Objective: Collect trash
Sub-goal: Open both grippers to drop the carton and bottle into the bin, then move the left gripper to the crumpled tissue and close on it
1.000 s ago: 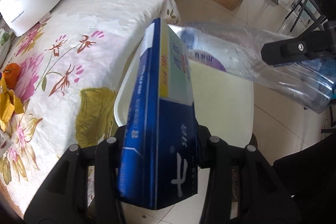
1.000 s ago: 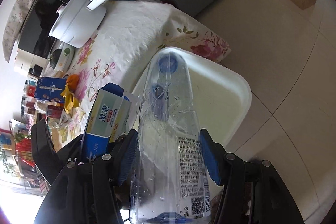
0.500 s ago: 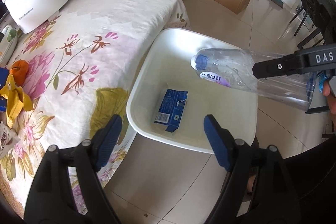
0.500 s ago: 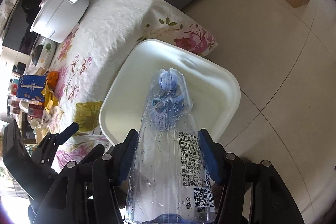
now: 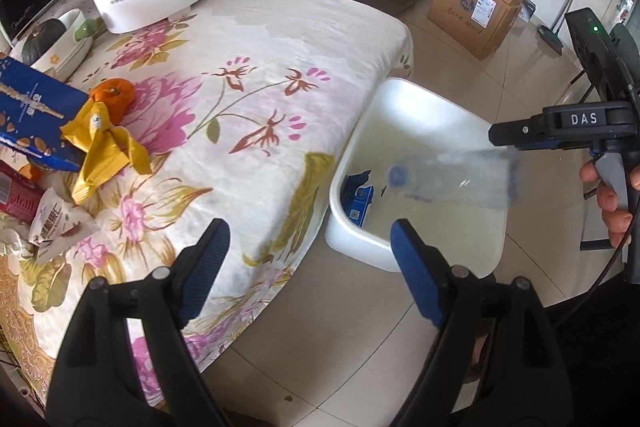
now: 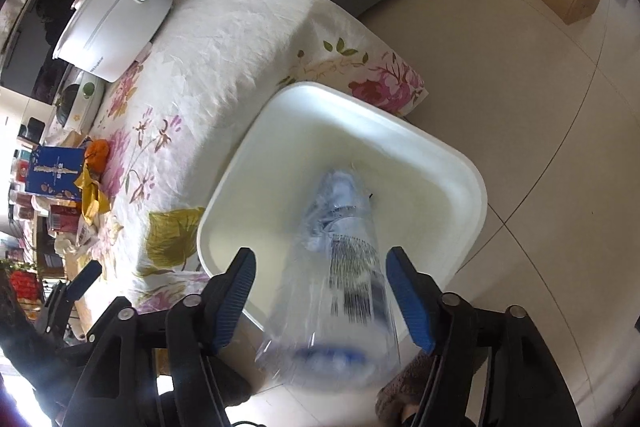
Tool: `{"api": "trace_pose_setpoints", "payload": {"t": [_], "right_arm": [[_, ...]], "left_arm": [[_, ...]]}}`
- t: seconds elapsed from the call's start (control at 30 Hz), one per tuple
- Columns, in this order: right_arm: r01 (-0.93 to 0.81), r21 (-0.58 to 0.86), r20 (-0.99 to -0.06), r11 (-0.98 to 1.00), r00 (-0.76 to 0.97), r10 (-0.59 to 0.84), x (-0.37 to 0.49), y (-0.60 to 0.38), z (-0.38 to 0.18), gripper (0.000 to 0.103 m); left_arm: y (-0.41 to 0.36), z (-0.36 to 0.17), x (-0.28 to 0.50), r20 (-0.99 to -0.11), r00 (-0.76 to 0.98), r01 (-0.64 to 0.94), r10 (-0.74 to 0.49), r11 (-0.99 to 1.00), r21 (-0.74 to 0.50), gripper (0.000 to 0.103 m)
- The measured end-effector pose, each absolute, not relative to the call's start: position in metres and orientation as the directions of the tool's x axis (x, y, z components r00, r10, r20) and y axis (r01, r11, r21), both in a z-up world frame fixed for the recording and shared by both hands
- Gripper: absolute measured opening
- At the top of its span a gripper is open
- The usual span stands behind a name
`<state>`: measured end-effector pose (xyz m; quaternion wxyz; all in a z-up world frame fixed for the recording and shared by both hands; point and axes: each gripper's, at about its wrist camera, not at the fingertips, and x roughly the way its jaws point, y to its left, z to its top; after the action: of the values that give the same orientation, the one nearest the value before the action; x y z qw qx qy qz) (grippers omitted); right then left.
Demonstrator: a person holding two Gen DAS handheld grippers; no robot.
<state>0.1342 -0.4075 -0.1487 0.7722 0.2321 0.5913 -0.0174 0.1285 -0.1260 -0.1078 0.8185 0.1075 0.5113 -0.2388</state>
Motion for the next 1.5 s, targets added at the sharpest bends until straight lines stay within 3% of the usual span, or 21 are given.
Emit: {"api": "trace_pose_setpoints", "payload": {"t": [0.3, 0.67, 1.5], "right_arm": [[0.193, 0.265, -0.909, 0.945, 0.378, 0.178, 0.14, -0.363, -0.112, 0.083], [0.124, 0.219, -0.894, 0.968, 0.424, 0.148, 0.149, -0.316, -0.096, 0.085], [-0.098, 0.158, -0.883, 0.983, 0.431, 0.185, 0.188, -0.165, -0.096, 0.1]], "left_arm": [[-0.068, -0.094, 0.134, -0.878, 0.403, 0.405, -0.26, 0.91, -0.083, 0.089], [0.01, -0.087, 0.135, -0.863, 0.468, 0.26, -0.188, 0.963, -0.069, 0.102], [0.186, -0.106, 0.132, -0.847, 0.531, -0.053, -0.003, 0.998, -0.037, 0.102]]}}
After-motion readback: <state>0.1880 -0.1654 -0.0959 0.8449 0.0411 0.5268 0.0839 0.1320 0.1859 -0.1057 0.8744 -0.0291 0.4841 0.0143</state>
